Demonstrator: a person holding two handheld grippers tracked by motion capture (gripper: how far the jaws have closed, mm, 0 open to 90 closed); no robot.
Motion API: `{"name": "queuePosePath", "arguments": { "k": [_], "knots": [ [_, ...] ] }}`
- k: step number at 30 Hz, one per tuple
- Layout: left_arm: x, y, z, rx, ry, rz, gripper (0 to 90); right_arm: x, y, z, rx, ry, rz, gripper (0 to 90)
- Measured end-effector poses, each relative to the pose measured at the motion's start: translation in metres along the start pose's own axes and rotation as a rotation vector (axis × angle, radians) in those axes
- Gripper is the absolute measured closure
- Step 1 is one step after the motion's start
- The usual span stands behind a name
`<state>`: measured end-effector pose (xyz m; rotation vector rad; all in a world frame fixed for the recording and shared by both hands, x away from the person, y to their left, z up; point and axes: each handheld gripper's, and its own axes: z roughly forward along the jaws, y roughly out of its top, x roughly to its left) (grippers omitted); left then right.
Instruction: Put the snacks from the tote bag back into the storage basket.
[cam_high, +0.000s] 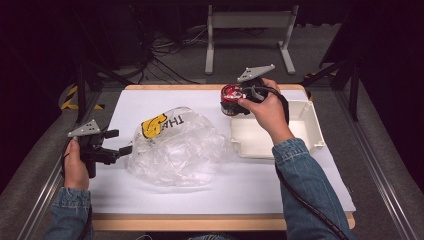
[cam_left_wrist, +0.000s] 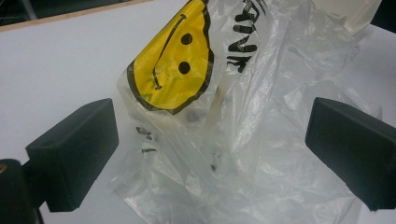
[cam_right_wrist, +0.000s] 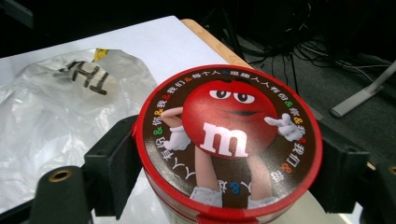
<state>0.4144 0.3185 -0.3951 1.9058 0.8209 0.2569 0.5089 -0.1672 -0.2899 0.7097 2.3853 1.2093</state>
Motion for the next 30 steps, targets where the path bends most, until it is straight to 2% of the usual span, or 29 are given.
{"name": "queuePosePath", "arguments": {
  "k": [6, 8, 12, 16, 30],
  "knots": [
    [0.000, 0.000, 0.001, 0.001, -0.004, 0.005, 3.5, -0.013, -0.006, -0.002, 0.010, -0.016, 0.000, 20.9],
    [0.000, 0.000, 0.001, 0.004, -0.005, 0.001, 3.5, -0.017, -0.009, -0.001, 0.011, -0.021, 0.014, 20.9],
    [-0.001, 0.001, 0.001, 0.005, -0.003, 0.011, 3.4, -0.025, -0.016, 0.001, 0.036, -0.041, 0.015, 20.9],
    [-0.001, 0.001, 0.001, 0.006, -0.002, 0.010, 3.4, -0.031, -0.025, 0.005, 0.039, -0.045, 0.020, 20.9],
    [-0.002, 0.001, 0.000, 0.007, -0.006, 0.012, 3.3, -0.045, -0.058, 0.024, 0.053, -0.056, 0.051, 20.9]
  ]
}}
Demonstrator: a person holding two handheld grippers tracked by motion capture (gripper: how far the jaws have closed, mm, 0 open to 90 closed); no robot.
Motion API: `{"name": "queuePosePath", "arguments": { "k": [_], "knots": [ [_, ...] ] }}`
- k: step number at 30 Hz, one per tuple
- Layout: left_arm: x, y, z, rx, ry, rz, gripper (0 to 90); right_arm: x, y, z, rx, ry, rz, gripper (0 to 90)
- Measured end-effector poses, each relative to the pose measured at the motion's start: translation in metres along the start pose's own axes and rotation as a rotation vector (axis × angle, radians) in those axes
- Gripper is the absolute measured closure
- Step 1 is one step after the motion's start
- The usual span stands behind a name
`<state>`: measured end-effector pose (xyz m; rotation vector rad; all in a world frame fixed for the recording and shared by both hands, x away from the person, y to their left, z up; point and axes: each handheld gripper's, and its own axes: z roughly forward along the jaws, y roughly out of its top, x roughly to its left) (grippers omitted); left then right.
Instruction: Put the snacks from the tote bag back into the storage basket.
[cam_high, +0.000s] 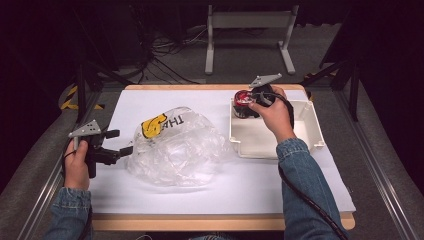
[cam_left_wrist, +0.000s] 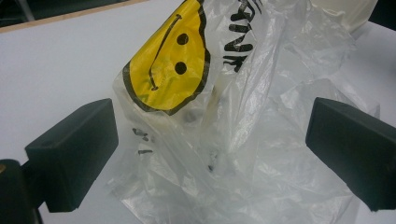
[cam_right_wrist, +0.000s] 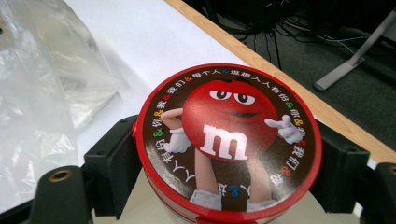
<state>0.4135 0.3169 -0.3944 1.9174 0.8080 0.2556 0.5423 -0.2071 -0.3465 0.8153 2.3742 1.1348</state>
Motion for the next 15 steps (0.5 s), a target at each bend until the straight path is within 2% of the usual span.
{"name": "queuePosePath", "arguments": {
  "k": [15],
  "knots": [
    [0.001, 0.000, 0.001, 0.002, -0.002, -0.001, 3.2, -0.002, -0.027, 0.022, 0.048, 0.010, 0.015, 20.9]
  ]
}}
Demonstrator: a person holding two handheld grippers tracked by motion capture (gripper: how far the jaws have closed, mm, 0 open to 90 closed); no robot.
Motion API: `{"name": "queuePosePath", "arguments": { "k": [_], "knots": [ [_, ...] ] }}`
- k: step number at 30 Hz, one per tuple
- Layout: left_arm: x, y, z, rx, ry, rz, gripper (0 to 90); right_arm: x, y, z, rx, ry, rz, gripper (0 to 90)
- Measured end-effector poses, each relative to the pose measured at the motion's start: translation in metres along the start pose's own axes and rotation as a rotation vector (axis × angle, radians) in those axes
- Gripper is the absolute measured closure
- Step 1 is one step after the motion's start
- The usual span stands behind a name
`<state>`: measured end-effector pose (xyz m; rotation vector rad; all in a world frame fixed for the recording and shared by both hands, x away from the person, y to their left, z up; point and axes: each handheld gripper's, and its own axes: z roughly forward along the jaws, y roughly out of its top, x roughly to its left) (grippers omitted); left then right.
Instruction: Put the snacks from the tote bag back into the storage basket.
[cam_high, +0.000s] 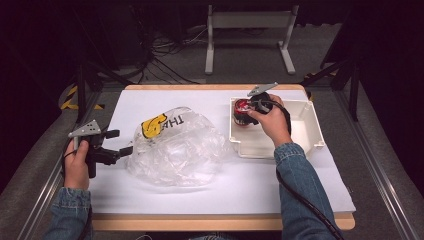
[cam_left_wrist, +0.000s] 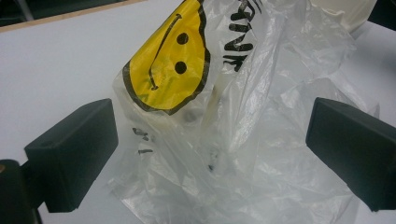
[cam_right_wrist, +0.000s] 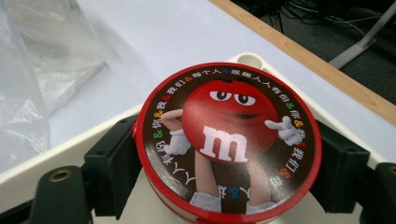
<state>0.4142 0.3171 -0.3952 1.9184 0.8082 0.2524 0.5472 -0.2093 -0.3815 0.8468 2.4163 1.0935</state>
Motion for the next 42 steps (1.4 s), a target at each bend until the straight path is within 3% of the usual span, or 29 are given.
{"name": "queuePosePath", "arguments": {
  "k": [14, 38, 42],
  "knots": [
    [0.000, -0.001, 0.001, 0.003, -0.006, 0.007, 3.1, 0.003, -0.010, 0.010, 0.044, 0.013, -0.019, 20.9],
    [0.003, -0.004, 0.003, 0.017, -0.005, 0.003, 3.1, 0.006, -0.018, 0.016, 0.054, 0.040, -0.038, 20.8],
    [0.001, -0.007, 0.006, 0.030, -0.005, -0.002, 3.1, 0.005, -0.021, 0.016, 0.046, 0.043, -0.020, 20.7]
  ]
}}
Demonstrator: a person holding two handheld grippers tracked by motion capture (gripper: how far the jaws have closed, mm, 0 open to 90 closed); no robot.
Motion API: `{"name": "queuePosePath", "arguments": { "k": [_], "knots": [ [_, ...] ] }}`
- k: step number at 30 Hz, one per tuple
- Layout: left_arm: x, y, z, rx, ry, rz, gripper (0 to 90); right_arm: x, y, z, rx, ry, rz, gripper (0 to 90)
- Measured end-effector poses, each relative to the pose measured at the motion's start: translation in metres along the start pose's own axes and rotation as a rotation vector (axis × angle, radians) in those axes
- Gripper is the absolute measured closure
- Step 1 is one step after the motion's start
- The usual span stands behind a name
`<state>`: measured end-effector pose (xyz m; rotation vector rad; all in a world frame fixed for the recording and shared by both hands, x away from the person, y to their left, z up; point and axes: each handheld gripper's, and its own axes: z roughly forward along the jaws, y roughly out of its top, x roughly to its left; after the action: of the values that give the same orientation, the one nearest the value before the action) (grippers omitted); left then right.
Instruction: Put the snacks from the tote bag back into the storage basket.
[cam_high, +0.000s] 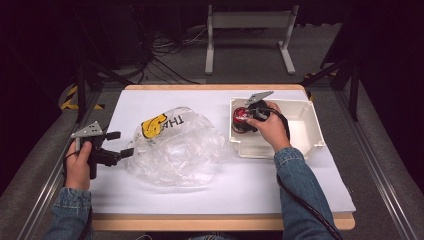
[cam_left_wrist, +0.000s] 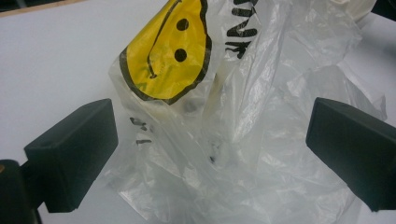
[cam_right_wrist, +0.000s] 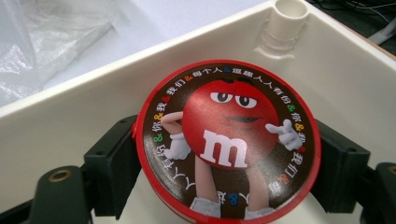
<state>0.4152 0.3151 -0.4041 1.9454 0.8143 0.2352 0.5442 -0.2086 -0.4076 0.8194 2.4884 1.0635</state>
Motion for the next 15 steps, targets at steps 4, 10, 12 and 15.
{"name": "queuePosePath", "arguments": {
  "k": [4, 10, 12, 15],
  "knots": [
    [-0.001, -0.001, 0.001, 0.001, 0.000, 0.004, 3.1, 0.000, 0.000, 0.000, -0.005, 0.012, 0.019, 17.6],
    [-0.005, -0.004, -0.001, 0.000, -0.011, 0.004, 3.0, 0.001, 0.003, -0.005, -0.015, 0.020, 0.035, 12.7],
    [-0.006, -0.005, -0.001, 0.006, -0.014, 0.006, 3.0, 0.001, 0.006, -0.011, -0.025, 0.006, 0.039, 12.7],
    [-0.008, -0.009, 0.000, 0.021, -0.013, 0.007, 2.9, 0.001, 0.008, -0.021, -0.046, -0.001, 0.042, 12.1]
  ]
}}
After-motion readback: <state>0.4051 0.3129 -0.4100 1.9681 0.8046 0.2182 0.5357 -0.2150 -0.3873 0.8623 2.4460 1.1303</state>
